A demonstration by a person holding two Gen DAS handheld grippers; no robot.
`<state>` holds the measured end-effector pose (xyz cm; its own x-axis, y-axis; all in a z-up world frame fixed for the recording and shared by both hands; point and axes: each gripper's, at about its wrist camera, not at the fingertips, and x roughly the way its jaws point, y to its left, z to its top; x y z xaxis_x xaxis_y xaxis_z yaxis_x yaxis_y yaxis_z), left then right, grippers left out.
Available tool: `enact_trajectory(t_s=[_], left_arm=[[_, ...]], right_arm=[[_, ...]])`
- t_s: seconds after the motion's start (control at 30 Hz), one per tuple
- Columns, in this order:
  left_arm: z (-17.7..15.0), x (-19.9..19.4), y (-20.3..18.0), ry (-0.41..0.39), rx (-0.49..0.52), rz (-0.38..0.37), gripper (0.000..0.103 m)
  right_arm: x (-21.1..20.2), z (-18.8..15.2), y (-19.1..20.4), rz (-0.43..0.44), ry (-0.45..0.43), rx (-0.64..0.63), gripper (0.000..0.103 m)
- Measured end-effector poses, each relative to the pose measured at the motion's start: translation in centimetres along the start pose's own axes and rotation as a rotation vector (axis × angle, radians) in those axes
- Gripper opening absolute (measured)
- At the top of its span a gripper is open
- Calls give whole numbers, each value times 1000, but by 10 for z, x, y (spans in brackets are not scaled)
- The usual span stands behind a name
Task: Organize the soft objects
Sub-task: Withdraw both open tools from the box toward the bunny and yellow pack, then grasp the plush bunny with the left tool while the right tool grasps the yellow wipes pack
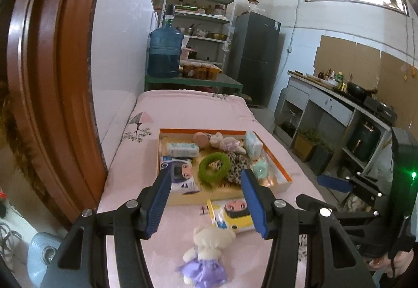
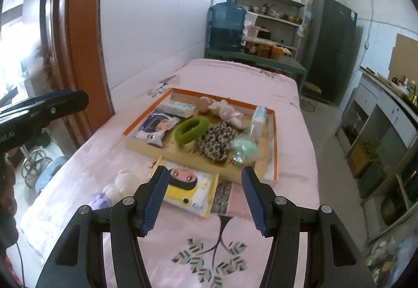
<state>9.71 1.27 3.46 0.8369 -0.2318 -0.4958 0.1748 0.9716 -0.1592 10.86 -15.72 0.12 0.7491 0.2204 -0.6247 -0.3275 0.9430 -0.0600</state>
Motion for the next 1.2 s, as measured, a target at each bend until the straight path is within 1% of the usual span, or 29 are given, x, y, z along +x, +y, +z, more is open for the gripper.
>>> enact_trajectory(t_s=[0.2,0.37,0.4,0.43,0.5,0.57,0.7,0.8,0.87,1.07,1.2], left_arm=[[-20,-15,-9,-23,43,30,55],[-39,-21,-17,-18,68,17,55],[-42,-19,-18,-8,73,3,55],[-47,-16,-18,7,78,-28,55],[-57,-4,-18,65,93,-115,55],[-66,5,-19,94,117,-133,55],[-80,23,-20,130,175,-117,55],[-88,36,-18,169,192,-121,55],[-93,46,-17,194,199,-110,55],[-101,76,-11,280,193,-71,55],[-104,84,-7,300,181,-53,55]], right_arm=[[-11,-19,8,14,-2,21,60],[-19,-33,12,18,-11,57,60],[-20,-35,12,16,-13,59,60],[-21,-38,14,12,-15,61,60],[-23,-46,13,7,-16,75,60],[-20,-52,12,21,0,96,60],[-12,-64,9,38,38,130,60],[-7,-69,7,44,54,149,60],[-6,-70,5,47,57,158,60],[1,-72,3,49,72,163,60],[11,-74,5,49,96,138,61]])
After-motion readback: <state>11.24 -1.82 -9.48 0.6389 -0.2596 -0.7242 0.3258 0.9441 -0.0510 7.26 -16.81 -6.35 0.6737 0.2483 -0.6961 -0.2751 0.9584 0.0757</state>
